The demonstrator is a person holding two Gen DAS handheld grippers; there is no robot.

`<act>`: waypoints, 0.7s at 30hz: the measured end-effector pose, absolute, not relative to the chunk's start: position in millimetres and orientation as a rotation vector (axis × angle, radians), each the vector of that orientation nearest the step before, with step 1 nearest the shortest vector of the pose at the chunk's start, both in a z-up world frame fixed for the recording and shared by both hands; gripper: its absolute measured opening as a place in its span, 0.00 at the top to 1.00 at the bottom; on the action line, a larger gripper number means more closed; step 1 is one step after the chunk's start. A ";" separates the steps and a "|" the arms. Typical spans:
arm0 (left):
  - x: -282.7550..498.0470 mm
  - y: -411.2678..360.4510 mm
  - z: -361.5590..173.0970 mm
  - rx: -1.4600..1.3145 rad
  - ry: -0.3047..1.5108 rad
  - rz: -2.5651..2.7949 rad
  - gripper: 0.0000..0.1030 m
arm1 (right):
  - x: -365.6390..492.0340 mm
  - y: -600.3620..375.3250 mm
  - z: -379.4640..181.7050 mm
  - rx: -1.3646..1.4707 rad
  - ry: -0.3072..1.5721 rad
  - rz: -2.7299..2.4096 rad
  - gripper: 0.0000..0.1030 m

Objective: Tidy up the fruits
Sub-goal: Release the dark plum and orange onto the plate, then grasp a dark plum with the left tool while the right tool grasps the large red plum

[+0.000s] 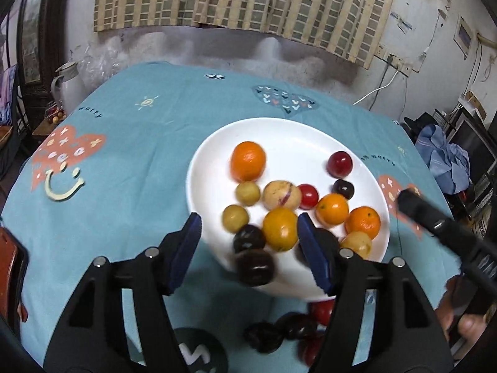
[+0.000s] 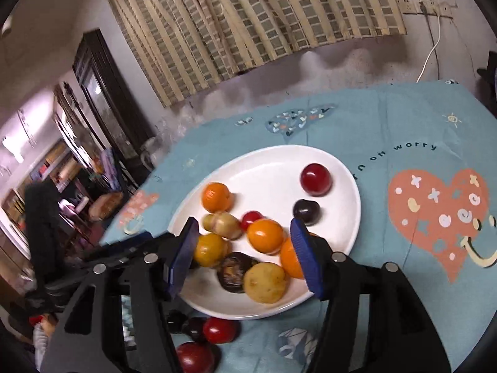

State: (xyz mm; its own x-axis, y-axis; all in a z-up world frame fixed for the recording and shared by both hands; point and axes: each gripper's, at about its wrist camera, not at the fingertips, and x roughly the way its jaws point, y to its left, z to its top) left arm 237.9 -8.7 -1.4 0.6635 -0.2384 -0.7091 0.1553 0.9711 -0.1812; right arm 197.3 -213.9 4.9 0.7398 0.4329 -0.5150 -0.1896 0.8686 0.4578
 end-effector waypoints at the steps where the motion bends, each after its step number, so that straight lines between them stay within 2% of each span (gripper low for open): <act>1: 231.0 -4.9 -2.0 -0.096 0.816 -0.209 0.38 | 190.9 -210.9 7.3 0.382 0.667 0.364 0.40; 6: 190.6 5.1 -13.1 -0.027 0.840 -0.190 0.38 | 148.4 -191.8 7.9 0.250 0.723 0.372 0.40; 10: 166.8 7.2 -25.7 -0.010 0.873 -0.190 0.38 | 121.1 -187.9 -10.1 0.276 0.771 0.381 0.40; 21: 175.8 3.5 -40.7 -0.040 0.870 -0.217 0.38 | 112.6 -181.3 -39.0 0.325 0.835 0.405 0.40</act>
State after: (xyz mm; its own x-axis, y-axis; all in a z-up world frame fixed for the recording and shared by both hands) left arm 175.8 3.5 -40.7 0.6244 -0.2055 -0.7536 0.1728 0.9772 -0.1233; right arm 112.6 -181.3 -39.0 0.6030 0.4677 -0.6463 -0.2173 0.8758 0.4310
